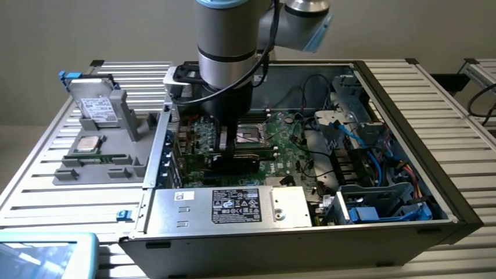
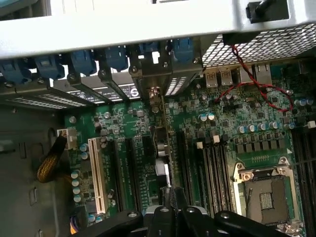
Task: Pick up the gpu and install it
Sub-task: 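Press down on the gpu until it lock into place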
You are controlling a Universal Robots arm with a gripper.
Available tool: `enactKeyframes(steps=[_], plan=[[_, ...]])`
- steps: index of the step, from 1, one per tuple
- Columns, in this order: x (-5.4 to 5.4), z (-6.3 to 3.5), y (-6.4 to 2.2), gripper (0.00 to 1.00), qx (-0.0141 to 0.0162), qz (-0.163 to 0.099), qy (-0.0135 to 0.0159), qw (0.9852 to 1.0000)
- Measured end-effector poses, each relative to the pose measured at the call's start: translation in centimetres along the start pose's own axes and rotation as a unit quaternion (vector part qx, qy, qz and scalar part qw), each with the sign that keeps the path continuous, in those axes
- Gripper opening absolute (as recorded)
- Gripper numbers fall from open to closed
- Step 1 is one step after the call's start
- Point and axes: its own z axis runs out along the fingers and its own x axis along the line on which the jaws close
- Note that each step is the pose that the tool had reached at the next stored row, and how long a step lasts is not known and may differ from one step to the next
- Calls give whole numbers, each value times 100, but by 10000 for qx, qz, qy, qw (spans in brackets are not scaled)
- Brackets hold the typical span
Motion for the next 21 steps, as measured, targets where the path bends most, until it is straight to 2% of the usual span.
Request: enactKeyframes(steps=[5, 7, 14, 21], plan=[[3, 53, -2, 12, -2, 2, 5, 10000], [-3, -11, 1, 12, 2, 5, -9, 10000], [-11, -317, 12, 12, -18, 8, 3, 10000], [-11, -322, 12, 12, -27, 7, 4, 10000]])
